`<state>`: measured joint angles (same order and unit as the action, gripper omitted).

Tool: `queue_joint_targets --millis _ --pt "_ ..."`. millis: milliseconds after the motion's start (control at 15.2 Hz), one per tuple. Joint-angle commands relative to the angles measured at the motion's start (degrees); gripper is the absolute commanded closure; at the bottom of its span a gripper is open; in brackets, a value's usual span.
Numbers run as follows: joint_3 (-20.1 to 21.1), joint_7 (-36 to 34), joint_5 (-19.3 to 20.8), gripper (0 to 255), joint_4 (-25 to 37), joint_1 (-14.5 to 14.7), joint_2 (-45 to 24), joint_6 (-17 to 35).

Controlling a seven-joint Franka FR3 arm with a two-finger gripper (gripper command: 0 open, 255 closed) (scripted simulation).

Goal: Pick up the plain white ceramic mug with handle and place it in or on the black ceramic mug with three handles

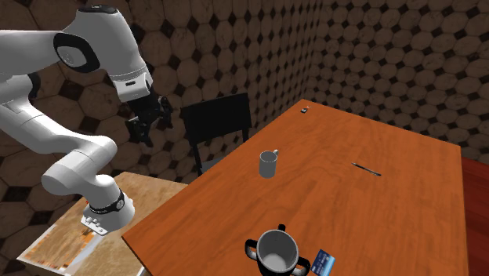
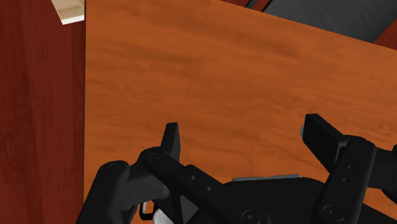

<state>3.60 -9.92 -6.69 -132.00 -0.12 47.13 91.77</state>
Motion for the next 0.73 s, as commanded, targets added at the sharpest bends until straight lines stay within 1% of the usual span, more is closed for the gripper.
queue_joint_targets --millis 0,330,660 --pt "0.0 0.0 0.0 0 0.0 0.0 0.0 0.0" --pt "4.5 -3.7 -1.5 0 -1.4 0.5 -6.3 8.6" --pt "9.1 -7.7 -2.0 0 -0.8 0.6 -14.3 16.8"
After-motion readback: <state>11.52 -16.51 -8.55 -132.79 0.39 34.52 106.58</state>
